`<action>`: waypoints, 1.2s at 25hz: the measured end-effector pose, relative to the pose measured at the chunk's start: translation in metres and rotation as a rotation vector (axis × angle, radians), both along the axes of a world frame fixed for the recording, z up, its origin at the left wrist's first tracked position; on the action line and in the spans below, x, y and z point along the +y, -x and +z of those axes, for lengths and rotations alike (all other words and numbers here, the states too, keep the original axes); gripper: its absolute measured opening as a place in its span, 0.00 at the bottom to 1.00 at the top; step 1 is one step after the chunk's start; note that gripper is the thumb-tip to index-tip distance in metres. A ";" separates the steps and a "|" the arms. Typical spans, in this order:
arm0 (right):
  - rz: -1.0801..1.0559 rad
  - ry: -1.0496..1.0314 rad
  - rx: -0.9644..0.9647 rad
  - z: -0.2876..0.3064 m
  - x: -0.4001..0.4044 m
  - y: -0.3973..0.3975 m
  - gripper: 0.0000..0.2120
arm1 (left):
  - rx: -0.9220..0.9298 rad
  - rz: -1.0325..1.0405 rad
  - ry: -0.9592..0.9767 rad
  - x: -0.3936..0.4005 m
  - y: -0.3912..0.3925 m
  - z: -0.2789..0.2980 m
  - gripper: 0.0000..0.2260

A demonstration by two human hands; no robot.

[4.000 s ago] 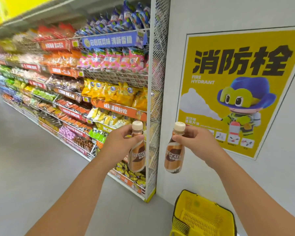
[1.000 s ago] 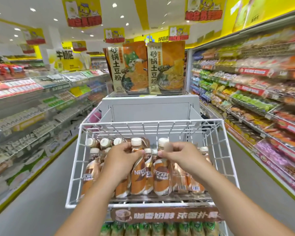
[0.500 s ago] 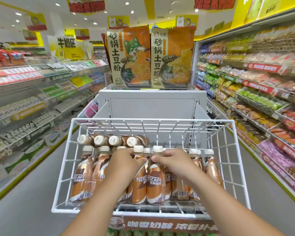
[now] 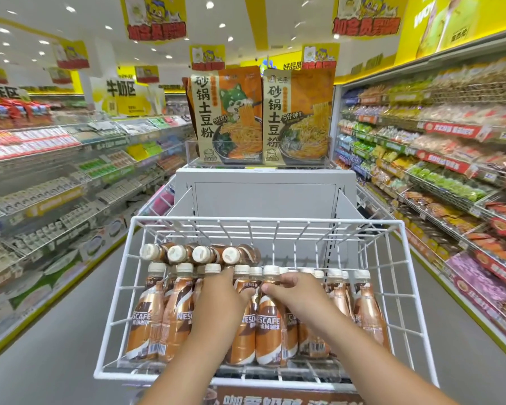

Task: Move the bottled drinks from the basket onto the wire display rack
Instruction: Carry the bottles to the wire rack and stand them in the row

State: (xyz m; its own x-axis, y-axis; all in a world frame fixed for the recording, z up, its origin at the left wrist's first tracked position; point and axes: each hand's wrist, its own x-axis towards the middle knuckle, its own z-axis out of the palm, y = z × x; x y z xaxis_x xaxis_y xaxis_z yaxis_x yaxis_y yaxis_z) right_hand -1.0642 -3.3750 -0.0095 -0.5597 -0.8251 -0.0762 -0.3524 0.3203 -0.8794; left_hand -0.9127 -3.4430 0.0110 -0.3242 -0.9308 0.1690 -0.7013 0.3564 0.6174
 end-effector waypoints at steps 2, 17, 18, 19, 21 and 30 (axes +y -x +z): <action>-0.005 0.005 -0.024 -0.001 0.000 -0.001 0.32 | 0.030 -0.015 -0.004 0.000 -0.001 -0.004 0.31; -0.063 -0.070 0.369 0.009 0.030 -0.025 0.26 | -0.001 -0.329 0.396 -0.003 -0.052 -0.022 0.21; -0.052 -0.106 0.453 0.008 0.034 -0.030 0.28 | -0.029 -0.358 0.408 -0.002 -0.056 -0.025 0.23; -0.034 -0.138 0.525 0.007 0.038 -0.037 0.31 | -0.056 -0.384 0.415 -0.003 -0.059 -0.030 0.24; 0.011 -0.194 0.625 0.005 0.047 -0.049 0.35 | -0.136 -0.409 0.418 -0.003 -0.063 -0.039 0.26; 0.106 -0.229 0.849 0.005 0.110 -0.073 0.37 | -0.375 -0.312 0.450 0.043 -0.083 -0.045 0.39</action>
